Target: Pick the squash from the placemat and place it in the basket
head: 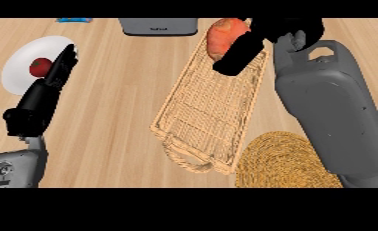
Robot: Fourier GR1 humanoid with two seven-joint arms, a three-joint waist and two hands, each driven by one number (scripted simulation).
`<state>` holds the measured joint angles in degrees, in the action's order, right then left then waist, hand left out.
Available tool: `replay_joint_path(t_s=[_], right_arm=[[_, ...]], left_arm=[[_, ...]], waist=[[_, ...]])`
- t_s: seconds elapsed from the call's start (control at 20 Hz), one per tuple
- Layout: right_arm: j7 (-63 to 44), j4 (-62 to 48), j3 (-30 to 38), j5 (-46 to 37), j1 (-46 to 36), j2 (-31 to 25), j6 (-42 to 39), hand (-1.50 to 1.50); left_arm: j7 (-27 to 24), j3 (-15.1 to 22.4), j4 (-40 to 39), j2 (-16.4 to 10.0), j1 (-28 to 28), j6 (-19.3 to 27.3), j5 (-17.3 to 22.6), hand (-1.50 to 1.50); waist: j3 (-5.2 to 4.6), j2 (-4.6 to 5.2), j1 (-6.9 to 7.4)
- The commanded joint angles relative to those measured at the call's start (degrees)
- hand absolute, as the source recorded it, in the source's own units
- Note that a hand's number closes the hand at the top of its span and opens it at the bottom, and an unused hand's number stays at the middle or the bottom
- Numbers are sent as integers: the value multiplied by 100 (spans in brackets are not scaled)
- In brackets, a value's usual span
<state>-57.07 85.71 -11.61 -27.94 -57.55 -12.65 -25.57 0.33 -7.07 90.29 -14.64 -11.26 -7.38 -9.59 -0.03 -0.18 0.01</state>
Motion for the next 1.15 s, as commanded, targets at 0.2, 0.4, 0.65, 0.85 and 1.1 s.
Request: replay_joint_path(t_s=[0.2,0.4,0.65,0.85,1.1], right_arm=[[-340,-90,479,58,-70,334,60,-150],[-249,444,1102,-130,90,619,1253,-150],[-198,688,1860,-544,120,495,2186,-150],[-26,1011,2548,-476,468,65,2353,-150],[-45,1982,3288,-61,1238,-377,2139,-150]], left_arm=[[182,-109,251,-112,-29,-149,92,0],[242,-123,-9,-79,-269,-76,71,0],[-155,-52,-91,3,14,-65,0,0],[200,16,129,104,-83,54,-61,0],[52,-86,140,23,151,-22,-16,0]], waist=[[2,8,35],[9,1,-23],[3,8,-36],[10,-1,-78],[8,-23,-122]])
